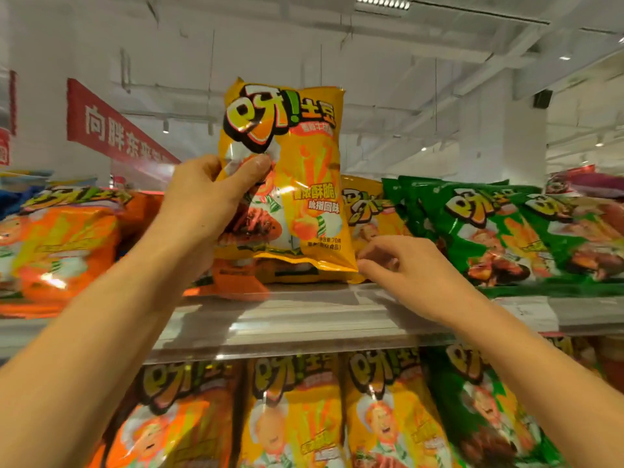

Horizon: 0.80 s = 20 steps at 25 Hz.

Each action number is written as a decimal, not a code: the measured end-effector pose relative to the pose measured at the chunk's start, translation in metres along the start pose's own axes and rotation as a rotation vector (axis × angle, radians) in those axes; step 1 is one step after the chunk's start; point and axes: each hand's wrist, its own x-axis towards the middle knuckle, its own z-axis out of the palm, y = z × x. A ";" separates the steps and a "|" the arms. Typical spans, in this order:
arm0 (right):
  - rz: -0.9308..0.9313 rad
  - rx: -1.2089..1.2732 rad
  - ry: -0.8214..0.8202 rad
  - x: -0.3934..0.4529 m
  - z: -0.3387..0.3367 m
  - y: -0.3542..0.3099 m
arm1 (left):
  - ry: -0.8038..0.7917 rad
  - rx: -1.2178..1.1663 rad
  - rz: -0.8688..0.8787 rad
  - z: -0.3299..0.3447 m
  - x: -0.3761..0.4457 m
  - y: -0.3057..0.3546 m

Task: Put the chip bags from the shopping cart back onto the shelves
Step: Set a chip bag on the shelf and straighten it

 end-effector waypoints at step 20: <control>-0.147 -0.129 0.182 -0.055 -0.024 0.105 | -0.525 0.255 -0.293 0.128 0.014 -0.061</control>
